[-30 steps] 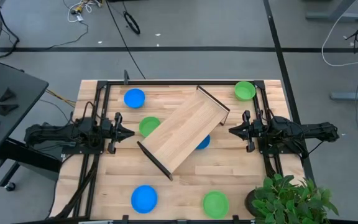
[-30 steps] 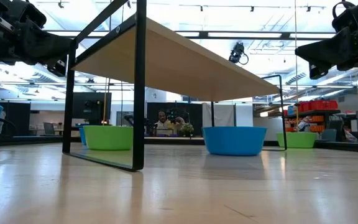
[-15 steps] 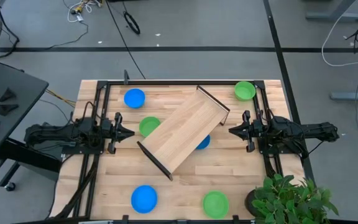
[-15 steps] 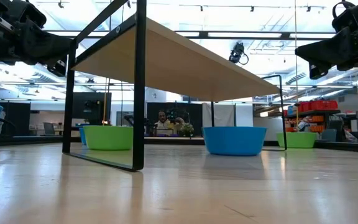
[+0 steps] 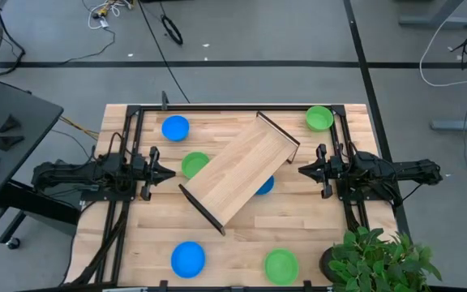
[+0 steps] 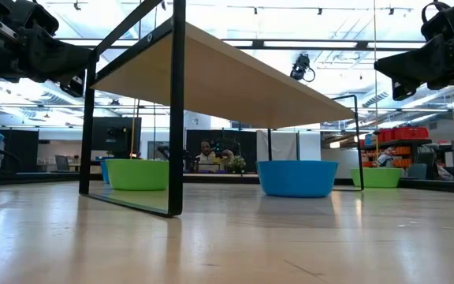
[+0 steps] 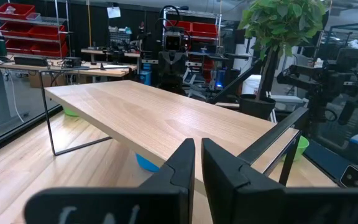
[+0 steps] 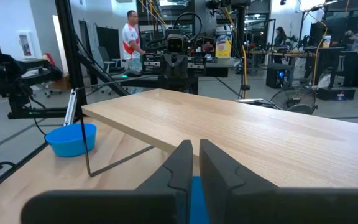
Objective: Pick & Place Mini bowls
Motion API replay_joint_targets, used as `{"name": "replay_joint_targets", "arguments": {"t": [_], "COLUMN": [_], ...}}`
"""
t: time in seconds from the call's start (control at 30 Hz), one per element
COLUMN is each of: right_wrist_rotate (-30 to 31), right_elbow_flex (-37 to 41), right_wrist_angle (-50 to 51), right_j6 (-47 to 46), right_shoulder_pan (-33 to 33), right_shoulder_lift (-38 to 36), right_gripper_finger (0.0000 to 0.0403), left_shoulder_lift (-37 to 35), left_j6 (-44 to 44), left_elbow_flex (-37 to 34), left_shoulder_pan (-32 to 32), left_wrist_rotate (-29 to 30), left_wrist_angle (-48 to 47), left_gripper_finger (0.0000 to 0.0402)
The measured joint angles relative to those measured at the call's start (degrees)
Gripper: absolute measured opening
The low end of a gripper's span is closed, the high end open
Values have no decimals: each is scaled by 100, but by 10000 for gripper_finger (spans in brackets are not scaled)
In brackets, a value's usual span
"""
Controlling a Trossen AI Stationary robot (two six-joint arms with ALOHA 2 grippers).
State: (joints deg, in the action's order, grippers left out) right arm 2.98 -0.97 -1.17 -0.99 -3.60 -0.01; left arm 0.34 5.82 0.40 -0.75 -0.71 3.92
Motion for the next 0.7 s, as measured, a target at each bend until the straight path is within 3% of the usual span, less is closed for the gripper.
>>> {"name": "replay_joint_targets", "arguments": {"t": [0.7], "right_wrist_rotate": [93], "right_elbow_flex": [0], "right_wrist_angle": [-100], "right_j6": [79], "right_shoulder_pan": [2], "right_shoulder_lift": [0], "right_gripper_finger": [33], "left_shoulder_lift": [2], "left_j6": [-1], "left_elbow_flex": [1], "left_shoulder_pan": [-1], "left_wrist_rotate": [-1], "left_wrist_angle": [0], "left_gripper_finger": [32]}}
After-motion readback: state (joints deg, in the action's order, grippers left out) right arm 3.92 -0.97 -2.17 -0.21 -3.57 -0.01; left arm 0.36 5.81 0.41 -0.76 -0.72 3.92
